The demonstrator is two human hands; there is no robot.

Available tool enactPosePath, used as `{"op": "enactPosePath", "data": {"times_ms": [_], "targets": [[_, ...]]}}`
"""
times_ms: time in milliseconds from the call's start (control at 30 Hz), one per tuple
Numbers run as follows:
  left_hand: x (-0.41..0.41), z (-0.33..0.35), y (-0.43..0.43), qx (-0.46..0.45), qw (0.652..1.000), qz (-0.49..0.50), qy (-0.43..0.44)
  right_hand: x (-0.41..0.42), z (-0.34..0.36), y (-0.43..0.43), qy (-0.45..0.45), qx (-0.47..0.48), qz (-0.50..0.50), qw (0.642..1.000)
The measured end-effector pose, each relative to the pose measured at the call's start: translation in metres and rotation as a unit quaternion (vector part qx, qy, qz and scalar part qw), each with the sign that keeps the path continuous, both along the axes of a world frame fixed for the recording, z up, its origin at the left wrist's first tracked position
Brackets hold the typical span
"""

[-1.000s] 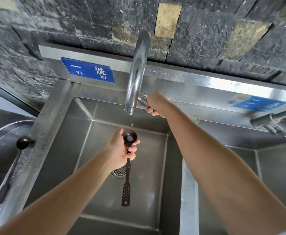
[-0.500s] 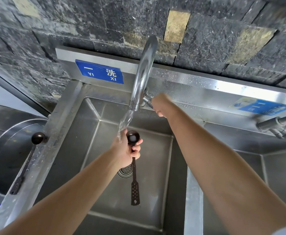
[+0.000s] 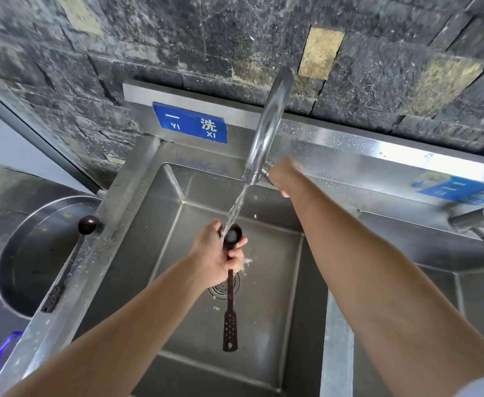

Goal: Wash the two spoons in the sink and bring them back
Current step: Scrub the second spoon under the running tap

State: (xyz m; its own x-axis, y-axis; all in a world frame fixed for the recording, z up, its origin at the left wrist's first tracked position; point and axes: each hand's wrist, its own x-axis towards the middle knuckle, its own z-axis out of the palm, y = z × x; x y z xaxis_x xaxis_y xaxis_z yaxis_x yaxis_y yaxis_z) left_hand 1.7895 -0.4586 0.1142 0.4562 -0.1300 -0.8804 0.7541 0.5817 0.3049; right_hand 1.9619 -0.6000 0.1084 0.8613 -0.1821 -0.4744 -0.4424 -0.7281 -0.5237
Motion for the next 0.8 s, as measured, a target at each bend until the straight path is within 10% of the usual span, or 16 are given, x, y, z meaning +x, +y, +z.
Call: {"op": "enactPosePath", "data": {"times_ms": [267, 500, 700, 800], "targets": [[-0.015, 0.018, -0.002, 0.0, 0.997, -0.016, -0.074, -0.101, 0.01, 0.008, -0.102, 0.157, -0.174, 0.967], [-0.028, 0.017, -0.019, 0.163, 0.975, -0.024, -0.146, -0.251, 0.011, 0.036, 0.153, 0.43, -0.118, 0.882], [-0.02, 0.035, 0.002, 0.451, 0.738, -0.373, -0.336, -0.247, 0.025, -0.004, -0.04, 0.076, 0.06, 0.995], [-0.009, 0.048, -0.004, 0.314, 0.85, -0.29, -0.307, -0.236, 0.037, -0.008, -0.1, 0.057, 0.061, 0.991]]}}
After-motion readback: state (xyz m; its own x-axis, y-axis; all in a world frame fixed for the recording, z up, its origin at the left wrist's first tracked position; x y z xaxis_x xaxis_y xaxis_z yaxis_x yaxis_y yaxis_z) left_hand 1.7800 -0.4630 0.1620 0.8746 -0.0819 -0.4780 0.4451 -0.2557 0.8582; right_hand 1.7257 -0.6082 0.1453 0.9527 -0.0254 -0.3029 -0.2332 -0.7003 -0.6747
